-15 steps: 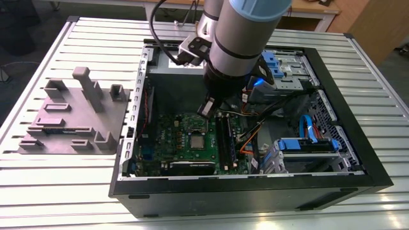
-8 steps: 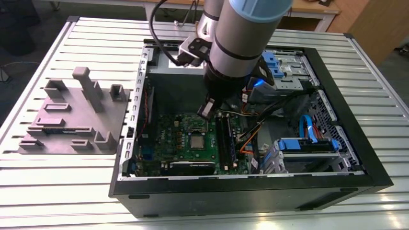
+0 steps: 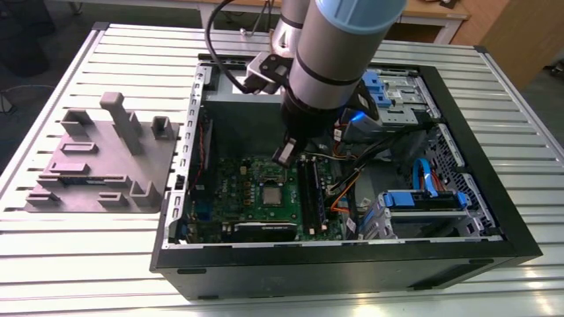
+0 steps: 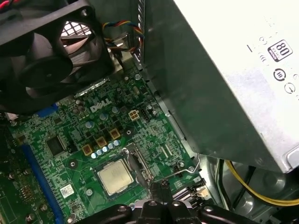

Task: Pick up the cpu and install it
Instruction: 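Close the cpu cover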

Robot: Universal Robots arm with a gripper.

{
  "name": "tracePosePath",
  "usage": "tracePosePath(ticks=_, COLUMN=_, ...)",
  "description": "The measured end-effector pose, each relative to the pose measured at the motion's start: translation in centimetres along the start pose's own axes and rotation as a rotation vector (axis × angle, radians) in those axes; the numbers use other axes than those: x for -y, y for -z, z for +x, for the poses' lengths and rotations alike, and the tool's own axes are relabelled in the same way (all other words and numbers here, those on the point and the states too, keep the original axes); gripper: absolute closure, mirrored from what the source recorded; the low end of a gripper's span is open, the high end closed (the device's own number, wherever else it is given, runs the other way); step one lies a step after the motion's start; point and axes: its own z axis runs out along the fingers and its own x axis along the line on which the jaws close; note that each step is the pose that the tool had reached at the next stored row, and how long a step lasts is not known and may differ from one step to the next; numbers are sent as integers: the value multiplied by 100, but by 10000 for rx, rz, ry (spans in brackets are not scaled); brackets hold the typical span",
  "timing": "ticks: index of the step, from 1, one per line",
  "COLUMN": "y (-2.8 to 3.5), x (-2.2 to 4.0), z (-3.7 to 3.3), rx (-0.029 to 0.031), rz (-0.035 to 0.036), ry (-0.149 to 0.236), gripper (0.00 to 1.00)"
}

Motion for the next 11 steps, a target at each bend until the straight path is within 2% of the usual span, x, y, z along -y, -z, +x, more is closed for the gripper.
tracePosePath(ticks=11, y=5, x=26, z=44, rx=-5, rz=4, ry=-1, gripper=90)
